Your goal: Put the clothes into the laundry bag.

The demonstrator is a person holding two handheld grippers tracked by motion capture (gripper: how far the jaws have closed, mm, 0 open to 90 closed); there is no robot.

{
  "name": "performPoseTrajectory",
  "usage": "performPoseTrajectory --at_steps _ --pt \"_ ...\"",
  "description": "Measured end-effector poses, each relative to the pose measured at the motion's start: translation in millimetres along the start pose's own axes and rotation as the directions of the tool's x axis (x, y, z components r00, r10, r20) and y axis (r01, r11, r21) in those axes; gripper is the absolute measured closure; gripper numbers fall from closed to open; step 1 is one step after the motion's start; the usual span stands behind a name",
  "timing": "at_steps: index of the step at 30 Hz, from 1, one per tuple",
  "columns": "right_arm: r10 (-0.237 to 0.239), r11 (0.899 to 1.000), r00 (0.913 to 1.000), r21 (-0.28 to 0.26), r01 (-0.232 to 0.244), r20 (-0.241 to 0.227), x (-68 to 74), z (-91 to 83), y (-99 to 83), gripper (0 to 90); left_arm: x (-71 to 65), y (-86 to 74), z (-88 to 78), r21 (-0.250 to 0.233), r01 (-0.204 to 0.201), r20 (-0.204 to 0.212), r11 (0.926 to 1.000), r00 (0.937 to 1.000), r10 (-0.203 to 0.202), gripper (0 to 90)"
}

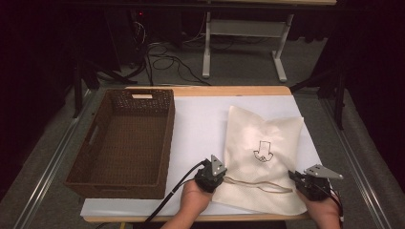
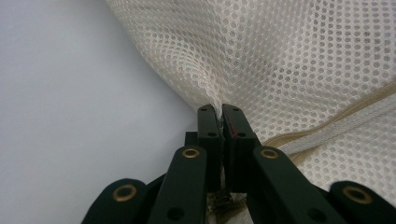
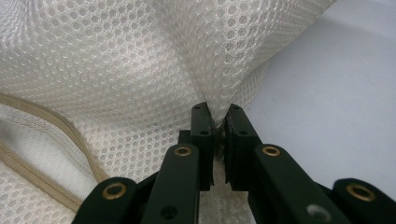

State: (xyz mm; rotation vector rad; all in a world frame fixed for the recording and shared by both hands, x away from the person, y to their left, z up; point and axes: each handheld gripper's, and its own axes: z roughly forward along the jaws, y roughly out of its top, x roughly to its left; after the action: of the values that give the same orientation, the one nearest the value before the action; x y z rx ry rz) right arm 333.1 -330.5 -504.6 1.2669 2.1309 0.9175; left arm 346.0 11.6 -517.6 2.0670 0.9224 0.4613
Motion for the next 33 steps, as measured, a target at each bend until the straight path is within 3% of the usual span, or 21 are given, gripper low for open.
performPoseTrajectory --at_steps 9,16,19,24,28,31,33 --pt "-0.063 0.998 0.9964 -0.008 0.063 -0.056 16.5 25.7 22.3 85.1 11.8 -15.7 -24.2 0.012 0.012 -0.089 0.9999 0.996 -0.011 86.8" --pt "-0.105 0.994 0.9899 -0.016 0.104 -0.095 29.6 43.9 38.8 85.1 14.8 -29.5 -41.0 0.024 0.017 -0.128 0.9996 0.9917 -0.014 86.6" --pt "-0.136 0.991 0.9855 -0.013 0.136 -0.101 32.4 50.2 43.9 85.1 15.4 -31.3 -41.5 0.029 0.02 -0.133 0.9994 0.991 -0.016 86.6" --pt "-0.128 0.992 0.9864 -0.015 0.127 -0.103 30.3 54.6 45.3 84.9 17.9 -30.4 -35.8 0.042 0.018 -0.151 0.999 0.9884 -0.011 86.1" --pt "-0.136 0.991 0.9857 -0.016 0.135 -0.1 30.4 53.9 43.4 84.5 19.4 -35.4 -33.7 0.034 0.039 -0.144 0.9987 0.989 -0.033 85.0" --pt "-0.127 0.992 0.9867 -0.016 0.126 -0.102 29.9 54.2 42.5 82.4 18.9 -35.7 -35.9 0.018 0.043 -0.154 0.9989 0.9873 -0.04 79.0" --pt "-0.108 0.994 0.9889 -0.026 0.106 -0.102 29.4 51.4 42.4 75.0 17.5 -35.0 -40.2 -0.001 0.039 -0.176 0.9992 0.9836 -0.039 66.5"
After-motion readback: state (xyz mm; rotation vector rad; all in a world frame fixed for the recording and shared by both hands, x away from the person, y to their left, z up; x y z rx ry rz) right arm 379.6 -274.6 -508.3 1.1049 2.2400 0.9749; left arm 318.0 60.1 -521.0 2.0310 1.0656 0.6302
